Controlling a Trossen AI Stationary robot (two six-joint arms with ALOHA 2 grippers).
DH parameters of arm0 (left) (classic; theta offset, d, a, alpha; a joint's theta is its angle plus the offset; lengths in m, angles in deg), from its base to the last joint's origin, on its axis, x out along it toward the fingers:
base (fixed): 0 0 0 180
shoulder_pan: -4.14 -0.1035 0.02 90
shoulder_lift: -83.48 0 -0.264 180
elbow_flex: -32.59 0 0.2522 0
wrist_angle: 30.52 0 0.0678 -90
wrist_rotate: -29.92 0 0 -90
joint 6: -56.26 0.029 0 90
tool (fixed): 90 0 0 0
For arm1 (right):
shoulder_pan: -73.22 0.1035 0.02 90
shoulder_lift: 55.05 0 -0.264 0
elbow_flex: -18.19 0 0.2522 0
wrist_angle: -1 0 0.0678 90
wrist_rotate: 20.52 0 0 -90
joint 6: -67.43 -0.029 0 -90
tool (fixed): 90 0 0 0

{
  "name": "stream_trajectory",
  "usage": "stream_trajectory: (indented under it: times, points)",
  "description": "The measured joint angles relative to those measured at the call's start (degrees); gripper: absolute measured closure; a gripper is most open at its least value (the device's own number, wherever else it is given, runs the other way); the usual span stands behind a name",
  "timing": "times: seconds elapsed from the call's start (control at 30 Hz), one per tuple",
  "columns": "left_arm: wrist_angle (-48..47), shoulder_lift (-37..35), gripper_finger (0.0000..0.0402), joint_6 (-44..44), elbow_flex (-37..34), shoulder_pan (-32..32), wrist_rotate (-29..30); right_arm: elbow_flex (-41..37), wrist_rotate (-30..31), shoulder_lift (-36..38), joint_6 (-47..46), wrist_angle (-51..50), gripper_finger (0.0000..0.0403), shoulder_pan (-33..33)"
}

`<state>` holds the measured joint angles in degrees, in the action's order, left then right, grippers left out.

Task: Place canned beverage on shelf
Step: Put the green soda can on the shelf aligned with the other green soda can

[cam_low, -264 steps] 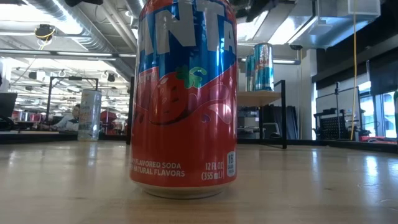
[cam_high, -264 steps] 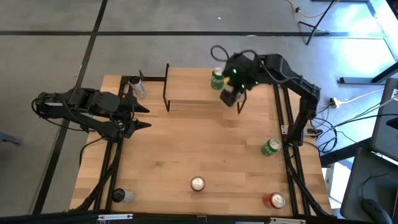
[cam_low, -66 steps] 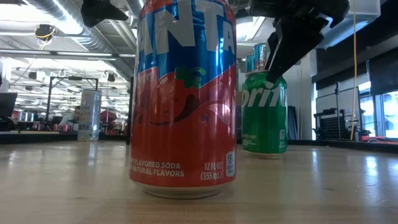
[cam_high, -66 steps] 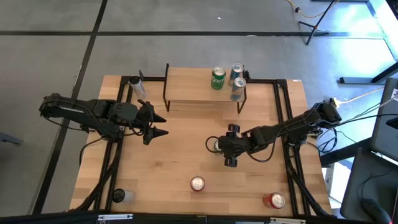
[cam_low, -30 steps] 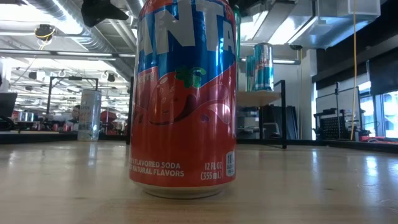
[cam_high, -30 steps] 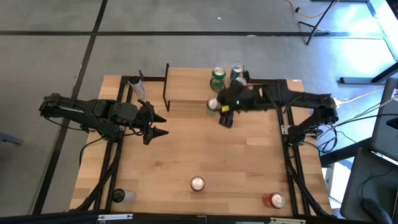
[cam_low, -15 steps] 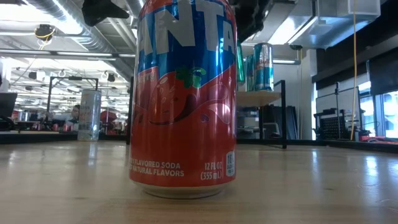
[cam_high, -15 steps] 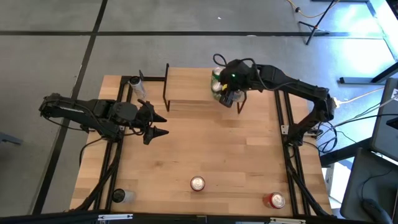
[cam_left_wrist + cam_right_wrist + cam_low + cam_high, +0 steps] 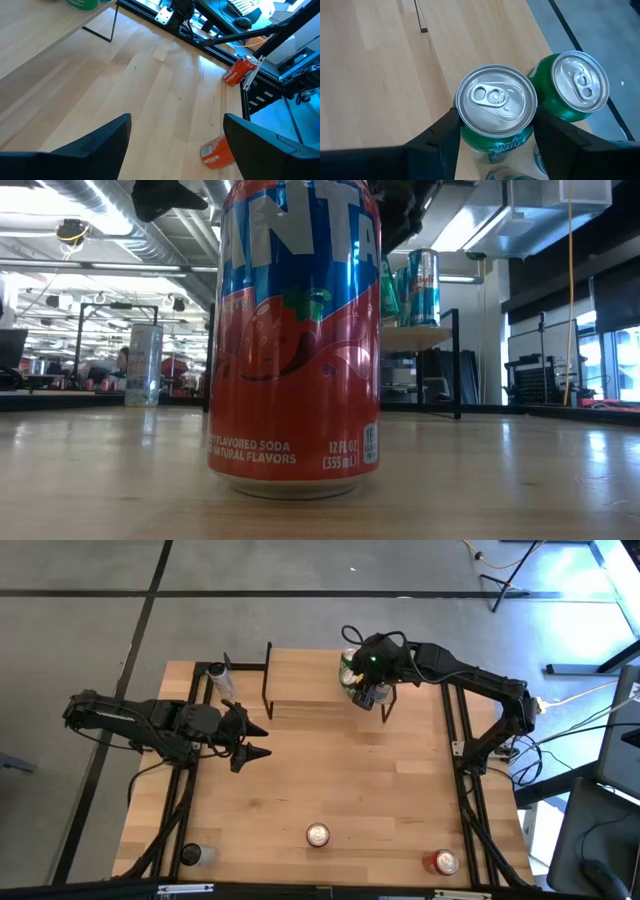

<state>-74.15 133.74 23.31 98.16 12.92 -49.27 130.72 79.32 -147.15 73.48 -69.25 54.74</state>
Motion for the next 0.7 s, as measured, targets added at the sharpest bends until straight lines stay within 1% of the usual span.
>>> stream_trajectory:
  times: [0.2,0.43,0.7]
  points:
    - [0.0,0.0,0.0093,0.0,0.0,0.0,0.0,0.1,0.0,-0.8,0.6,-0.8,0.0199,-0.3]
    - [0.0,0.0,0.0093,0.0,0.0,0.0,0.0,0.1,-0.5,-1.5,0.3,2.6,0.0199,-0.3]
    - [0.0,0.0,0.0093,0.1,0.0,0.0,0.0,0.1,-0.4,-2.5,0.0,3.5,0.0199,-0.3]
